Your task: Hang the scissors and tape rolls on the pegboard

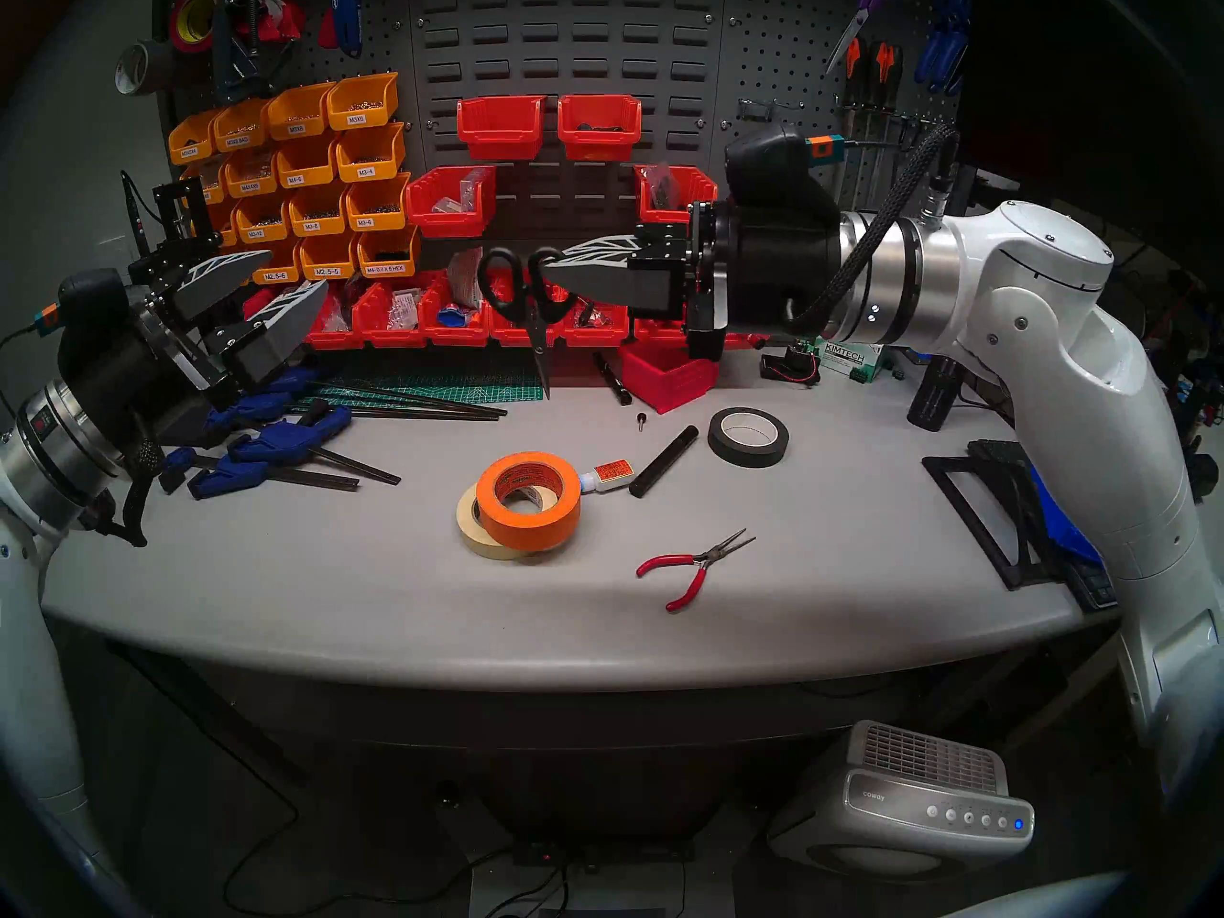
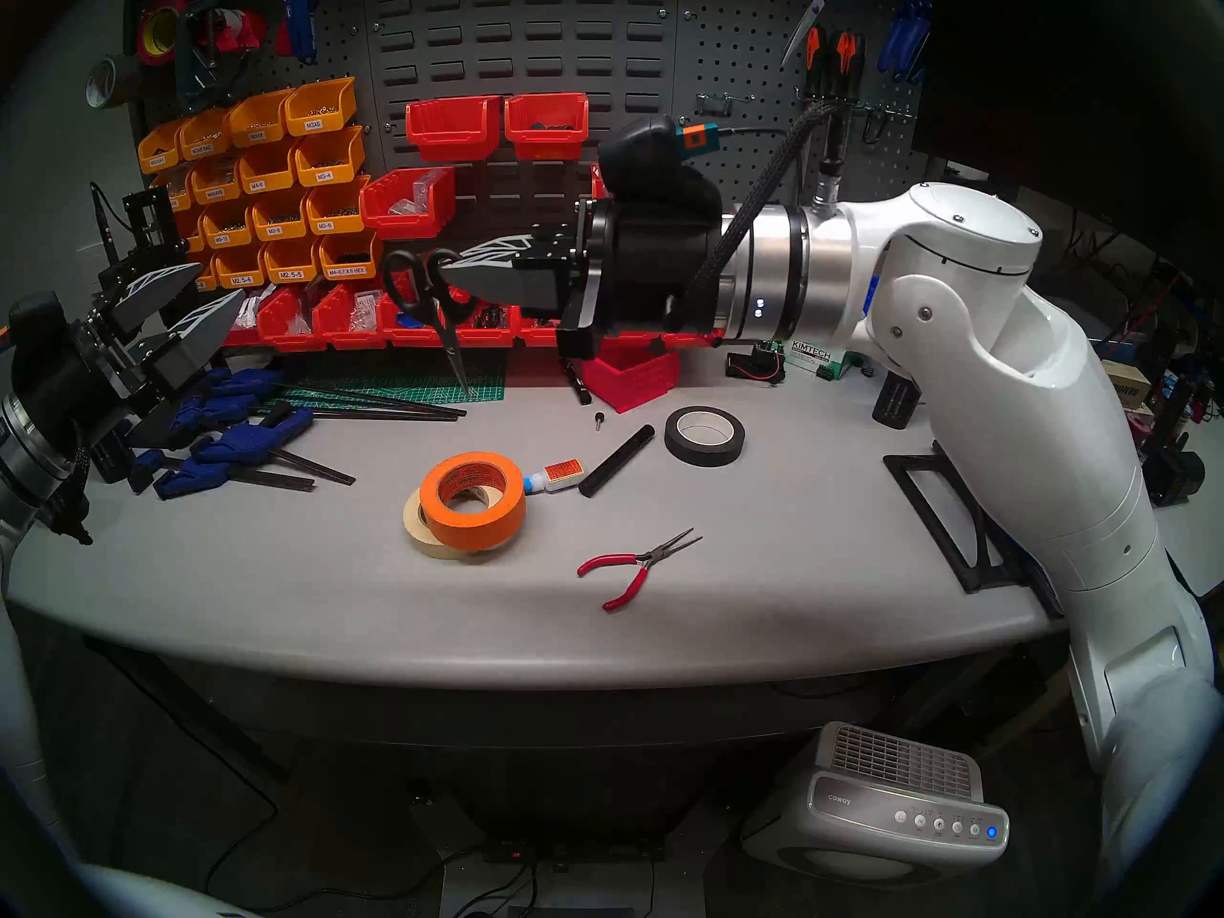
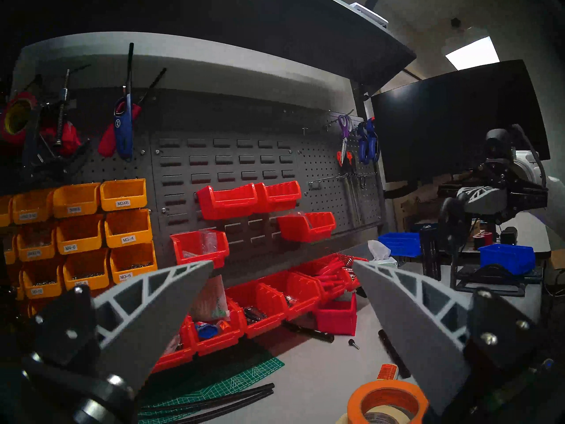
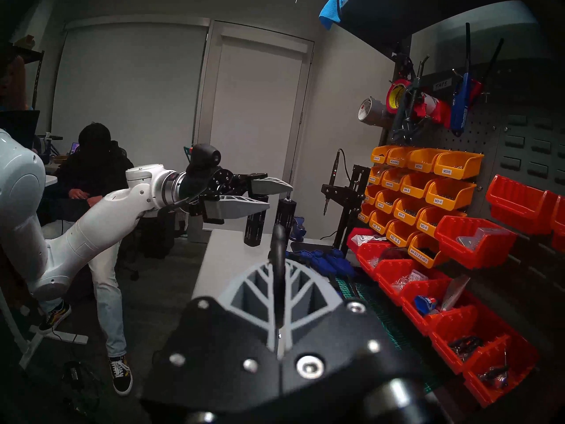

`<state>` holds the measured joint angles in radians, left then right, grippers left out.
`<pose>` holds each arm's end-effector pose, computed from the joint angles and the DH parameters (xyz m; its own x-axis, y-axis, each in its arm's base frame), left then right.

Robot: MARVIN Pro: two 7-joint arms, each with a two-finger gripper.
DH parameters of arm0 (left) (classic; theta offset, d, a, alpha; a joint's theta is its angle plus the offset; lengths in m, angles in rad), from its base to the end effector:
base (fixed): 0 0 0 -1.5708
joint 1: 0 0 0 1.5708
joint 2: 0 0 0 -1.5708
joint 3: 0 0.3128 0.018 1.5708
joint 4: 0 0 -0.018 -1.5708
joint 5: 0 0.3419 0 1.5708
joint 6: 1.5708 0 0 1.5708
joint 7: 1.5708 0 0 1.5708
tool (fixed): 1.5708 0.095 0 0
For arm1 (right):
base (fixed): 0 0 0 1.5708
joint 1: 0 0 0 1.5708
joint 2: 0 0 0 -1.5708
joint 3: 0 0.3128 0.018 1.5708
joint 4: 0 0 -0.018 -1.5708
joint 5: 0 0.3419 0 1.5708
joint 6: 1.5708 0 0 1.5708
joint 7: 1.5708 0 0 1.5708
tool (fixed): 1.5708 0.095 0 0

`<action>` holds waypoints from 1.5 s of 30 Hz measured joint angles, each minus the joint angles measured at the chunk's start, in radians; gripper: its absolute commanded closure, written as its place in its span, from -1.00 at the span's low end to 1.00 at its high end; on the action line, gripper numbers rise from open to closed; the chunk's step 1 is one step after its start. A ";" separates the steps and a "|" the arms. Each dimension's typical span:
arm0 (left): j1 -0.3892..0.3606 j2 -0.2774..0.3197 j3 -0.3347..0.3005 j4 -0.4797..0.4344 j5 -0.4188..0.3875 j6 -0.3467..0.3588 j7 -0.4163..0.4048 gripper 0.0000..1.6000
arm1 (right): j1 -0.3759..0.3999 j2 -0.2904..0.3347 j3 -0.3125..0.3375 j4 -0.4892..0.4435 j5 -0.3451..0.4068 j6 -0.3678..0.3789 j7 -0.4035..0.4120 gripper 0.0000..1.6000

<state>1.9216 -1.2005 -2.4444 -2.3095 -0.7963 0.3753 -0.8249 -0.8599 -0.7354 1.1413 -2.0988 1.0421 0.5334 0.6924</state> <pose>0.2450 0.1897 -0.0465 -0.3092 0.0152 0.9509 -0.4767 -0.8677 -0.1411 0.3700 0.0681 0.0317 -0.1726 0.0762 0.9820 0.9730 -0.1419 0.1820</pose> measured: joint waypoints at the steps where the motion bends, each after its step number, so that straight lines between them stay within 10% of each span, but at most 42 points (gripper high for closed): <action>1: 0.003 -0.012 0.000 0.000 -0.001 -0.014 0.002 -1.00 | 0.000 -0.003 -0.003 -0.002 -0.002 0.003 -0.008 1.00; 15: 0.013 -0.143 0.034 -0.037 -0.026 -0.144 -0.010 -1.00 | -0.005 -0.017 0.006 -0.026 0.008 0.033 -0.063 1.00; 45: 0.014 -0.168 0.019 -0.037 -0.026 -0.151 -0.052 -1.00 | -0.002 -0.017 0.009 -0.008 0.022 0.034 -0.083 1.00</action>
<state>1.9358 -1.3687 -2.4254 -2.3470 -0.8224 0.2240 -0.8767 -0.8619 -0.7524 1.1504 -2.1068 1.0646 0.5675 0.6097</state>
